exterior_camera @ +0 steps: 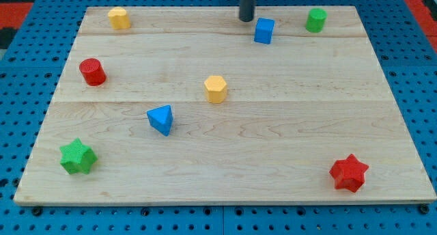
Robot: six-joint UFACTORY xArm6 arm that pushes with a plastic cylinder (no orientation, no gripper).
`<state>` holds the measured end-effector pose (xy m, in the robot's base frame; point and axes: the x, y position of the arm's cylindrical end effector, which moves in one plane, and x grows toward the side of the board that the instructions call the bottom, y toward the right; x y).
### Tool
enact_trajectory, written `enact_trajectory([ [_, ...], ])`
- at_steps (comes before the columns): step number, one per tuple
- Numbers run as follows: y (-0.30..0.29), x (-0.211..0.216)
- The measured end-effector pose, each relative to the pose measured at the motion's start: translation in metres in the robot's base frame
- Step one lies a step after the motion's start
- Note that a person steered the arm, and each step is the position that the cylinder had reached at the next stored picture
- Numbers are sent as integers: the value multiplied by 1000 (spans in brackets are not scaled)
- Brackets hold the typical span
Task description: Move the blue cube to the bottom left to the green circle
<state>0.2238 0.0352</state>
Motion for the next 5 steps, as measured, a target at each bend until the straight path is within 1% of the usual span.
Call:
enact_trajectory([
  [1,5,13],
  [3,74,29],
  [4,50,46],
  [5,50,73],
])
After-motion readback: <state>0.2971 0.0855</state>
